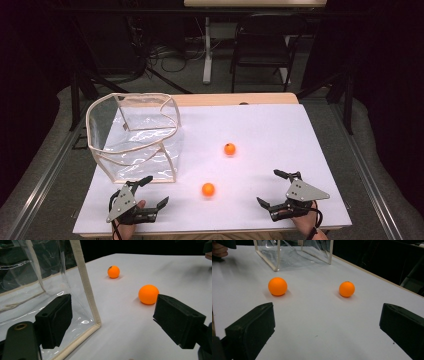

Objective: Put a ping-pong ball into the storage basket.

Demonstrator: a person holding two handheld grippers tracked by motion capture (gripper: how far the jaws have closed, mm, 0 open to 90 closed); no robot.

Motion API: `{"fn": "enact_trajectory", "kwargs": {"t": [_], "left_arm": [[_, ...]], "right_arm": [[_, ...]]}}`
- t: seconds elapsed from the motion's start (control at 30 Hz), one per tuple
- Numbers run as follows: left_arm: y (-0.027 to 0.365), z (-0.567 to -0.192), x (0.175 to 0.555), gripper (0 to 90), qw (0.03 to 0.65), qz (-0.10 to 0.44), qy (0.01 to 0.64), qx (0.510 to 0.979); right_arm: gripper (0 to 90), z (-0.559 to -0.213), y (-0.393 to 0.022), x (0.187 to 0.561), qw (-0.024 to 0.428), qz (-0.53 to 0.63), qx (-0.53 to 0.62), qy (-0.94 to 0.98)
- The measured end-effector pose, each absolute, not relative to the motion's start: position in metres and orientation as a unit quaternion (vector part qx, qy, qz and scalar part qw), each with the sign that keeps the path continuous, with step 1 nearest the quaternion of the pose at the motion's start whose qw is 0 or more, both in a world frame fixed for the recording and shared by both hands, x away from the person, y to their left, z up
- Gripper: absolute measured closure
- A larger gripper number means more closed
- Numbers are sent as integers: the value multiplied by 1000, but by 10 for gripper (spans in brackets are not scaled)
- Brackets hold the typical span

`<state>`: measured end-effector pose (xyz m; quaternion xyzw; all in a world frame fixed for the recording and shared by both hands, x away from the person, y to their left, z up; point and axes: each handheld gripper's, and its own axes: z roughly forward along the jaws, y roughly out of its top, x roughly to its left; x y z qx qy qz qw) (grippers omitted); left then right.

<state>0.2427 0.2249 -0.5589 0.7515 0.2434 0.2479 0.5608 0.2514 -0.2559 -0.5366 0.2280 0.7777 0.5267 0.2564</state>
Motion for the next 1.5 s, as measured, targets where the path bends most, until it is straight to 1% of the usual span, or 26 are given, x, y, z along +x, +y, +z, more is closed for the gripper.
{"fn": "enact_trajectory", "kwargs": {"t": [0.67,1.1,1.5], "left_arm": [[225,-559,243,155,563,247,242,751],[226,-559,242,155,562,249,246,749],[227,-559,242,155,562,249,248,749]], "right_arm": [[0,-528,-244,252,265,512,231,783],[0,-524,-220,267,232,493,223,808],[0,-519,-205,273,220,485,213,819]]}}
